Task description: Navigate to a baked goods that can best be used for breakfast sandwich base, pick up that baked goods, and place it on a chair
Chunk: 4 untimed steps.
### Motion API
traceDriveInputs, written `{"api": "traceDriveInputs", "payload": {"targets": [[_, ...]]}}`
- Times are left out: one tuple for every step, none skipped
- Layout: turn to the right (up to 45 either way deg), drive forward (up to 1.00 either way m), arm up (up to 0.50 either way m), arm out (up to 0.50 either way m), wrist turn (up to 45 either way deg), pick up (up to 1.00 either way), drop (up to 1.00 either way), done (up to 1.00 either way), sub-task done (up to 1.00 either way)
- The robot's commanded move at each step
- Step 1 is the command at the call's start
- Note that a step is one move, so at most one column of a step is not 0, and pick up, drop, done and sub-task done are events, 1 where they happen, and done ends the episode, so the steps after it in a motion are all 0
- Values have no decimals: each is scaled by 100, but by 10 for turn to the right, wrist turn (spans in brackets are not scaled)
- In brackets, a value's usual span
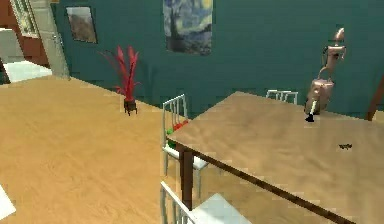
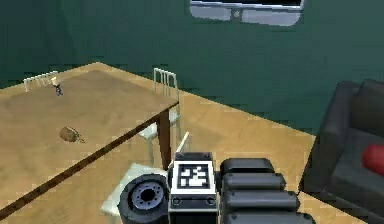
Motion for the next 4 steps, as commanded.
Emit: {"api": "traceDriveInputs", "payload": {"targets": [[450,0,0,0,0,0,0,0,0],[150,0,0,0,0,0,0,0,0],[-450,0,0,0,0,0,0,0,0],[-450,0,0,0,0,0,0,0,0]]}}
